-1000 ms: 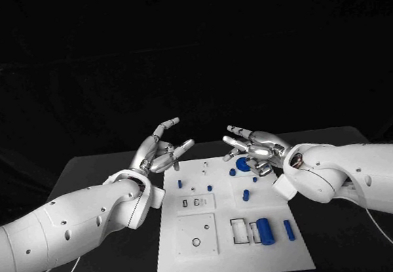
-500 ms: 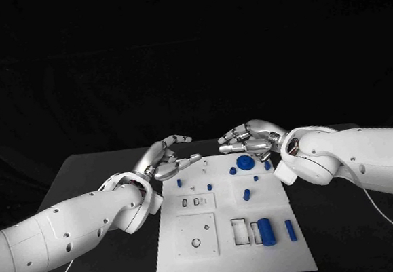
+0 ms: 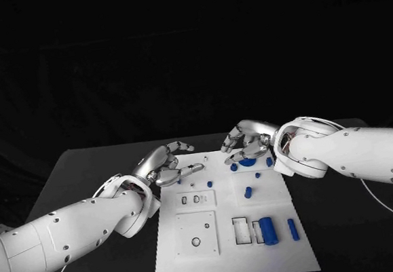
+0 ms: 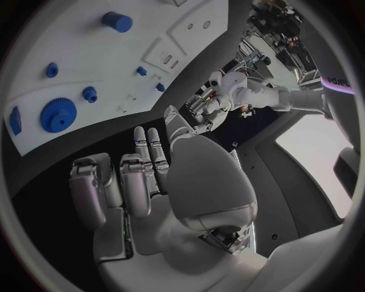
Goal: Assemble the parts on the task board
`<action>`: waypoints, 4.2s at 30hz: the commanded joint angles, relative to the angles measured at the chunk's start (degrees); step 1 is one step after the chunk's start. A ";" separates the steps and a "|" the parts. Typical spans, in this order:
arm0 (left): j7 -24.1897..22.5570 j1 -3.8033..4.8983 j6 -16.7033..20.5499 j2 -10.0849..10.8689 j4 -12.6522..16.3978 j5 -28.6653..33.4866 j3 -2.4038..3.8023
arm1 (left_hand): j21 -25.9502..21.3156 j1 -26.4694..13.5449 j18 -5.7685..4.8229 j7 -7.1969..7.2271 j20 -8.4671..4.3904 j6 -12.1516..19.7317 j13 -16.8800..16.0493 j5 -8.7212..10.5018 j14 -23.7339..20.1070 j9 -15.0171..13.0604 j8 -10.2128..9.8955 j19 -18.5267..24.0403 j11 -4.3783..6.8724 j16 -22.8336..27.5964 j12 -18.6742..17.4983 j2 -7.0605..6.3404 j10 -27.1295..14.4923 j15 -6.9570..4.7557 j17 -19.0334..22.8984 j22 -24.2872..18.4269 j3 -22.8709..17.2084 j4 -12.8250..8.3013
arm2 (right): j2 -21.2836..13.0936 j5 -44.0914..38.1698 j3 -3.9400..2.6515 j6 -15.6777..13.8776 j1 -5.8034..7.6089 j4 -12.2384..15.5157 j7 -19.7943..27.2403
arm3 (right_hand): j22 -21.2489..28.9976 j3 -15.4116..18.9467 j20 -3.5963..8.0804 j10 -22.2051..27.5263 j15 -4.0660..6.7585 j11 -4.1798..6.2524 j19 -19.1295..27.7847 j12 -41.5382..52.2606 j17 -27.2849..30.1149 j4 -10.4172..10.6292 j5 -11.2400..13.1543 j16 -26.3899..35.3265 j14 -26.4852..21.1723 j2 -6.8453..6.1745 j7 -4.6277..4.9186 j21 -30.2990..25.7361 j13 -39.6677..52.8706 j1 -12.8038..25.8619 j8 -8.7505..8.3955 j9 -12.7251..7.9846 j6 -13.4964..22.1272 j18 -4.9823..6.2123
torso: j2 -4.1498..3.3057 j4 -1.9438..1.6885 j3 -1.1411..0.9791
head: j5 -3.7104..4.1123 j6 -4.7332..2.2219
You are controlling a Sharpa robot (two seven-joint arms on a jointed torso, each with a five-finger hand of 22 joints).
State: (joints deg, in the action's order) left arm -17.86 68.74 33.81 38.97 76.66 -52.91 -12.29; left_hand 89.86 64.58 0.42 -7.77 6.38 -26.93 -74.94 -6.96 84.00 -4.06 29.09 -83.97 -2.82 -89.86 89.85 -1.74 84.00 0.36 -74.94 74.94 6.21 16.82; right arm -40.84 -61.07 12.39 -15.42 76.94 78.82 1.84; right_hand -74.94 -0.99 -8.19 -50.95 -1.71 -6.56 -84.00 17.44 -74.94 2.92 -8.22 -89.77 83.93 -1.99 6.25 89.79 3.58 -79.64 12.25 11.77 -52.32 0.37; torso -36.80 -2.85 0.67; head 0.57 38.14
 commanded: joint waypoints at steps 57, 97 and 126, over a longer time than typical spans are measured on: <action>0.33 0.05 7.01 0.81 0.50 -2.25 0.10 | 0.14 2.00 -0.42 -2.26 2.74 -3.26 -15.06 0.05 6.00 0.08 -2.04 -6.03 -3.42 -0.14 0.15 1.96 6.00 3.05 -15.06 15.06 -0.55 -0.12 | 7.29 -30.76 -0.48 7.63 -2.90 -6.60 -19.27 | -15.06 -6.38 1.64 -8.64 1.80 1.97 -6.00 -12.81 -15.06 -1.25 1.44 -0.23 6.07 0.85 0.38 0.21 0.07 2.31 -8.60 -5.29 -2.67 -0.37 | -1.41 -0.53 0.17 | 1.89 2.30; -0.02 0.04 6.78 0.82 0.33 -2.16 0.10 | 0.14 2.08 -0.42 -2.67 3.29 -4.57 -15.06 0.05 6.00 0.06 -2.47 -6.03 -3.89 -0.14 0.15 2.87 6.00 3.51 -15.06 15.06 0.00 -0.07 | 8.50 -30.58 -0.47 9.44 -3.26 -7.68 -19.88 | -15.06 -14.66 3.98 -17.15 4.15 4.66 -6.00 -13.39 -15.06 -1.67 1.46 -0.23 6.07 2.16 -1.64 0.21 -0.04 0.81 -7.01 -5.22 -10.39 -0.37 | -1.44 -0.55 0.14 | 1.79 2.08; -0.55 0.09 7.27 1.48 0.77 -2.15 0.12 | 0.14 2.15 -0.42 -2.78 3.49 -4.90 -15.06 0.05 6.00 0.09 -2.76 -6.03 -4.03 -0.14 0.15 3.13 6.00 3.65 -15.06 15.06 0.26 -0.12 | 9.96 -26.24 -1.26 -10.37 -3.35 -9.51 -10.58 | -15.06 -15.99 4.02 -19.65 4.03 4.36 -6.00 -13.72 -15.06 -2.10 1.53 -0.23 6.07 0.89 -1.29 0.21 -0.09 0.63 -6.74 -4.92 -12.65 -0.37 | -1.46 -0.57 0.22 | 1.78 2.47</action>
State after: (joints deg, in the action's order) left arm -17.43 68.77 40.58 40.54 77.29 -55.30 -12.23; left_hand 89.86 66.55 0.42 -9.50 9.54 -31.54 -74.95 -6.97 84.03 -3.98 26.58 -84.07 -6.34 -89.85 89.85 0.83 84.05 3.47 -74.91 74.91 6.08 16.66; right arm -31.04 -87.41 11.15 -22.99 73.59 69.68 -10.92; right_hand -74.91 -16.71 -4.50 -70.20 2.07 -2.32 -84.01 3.97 -74.91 0.95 -6.56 -89.77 84.03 -0.64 5.22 89.74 3.48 -78.91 5.35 6.12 -64.59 0.39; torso -38.29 -3.40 0.86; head 2.31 40.48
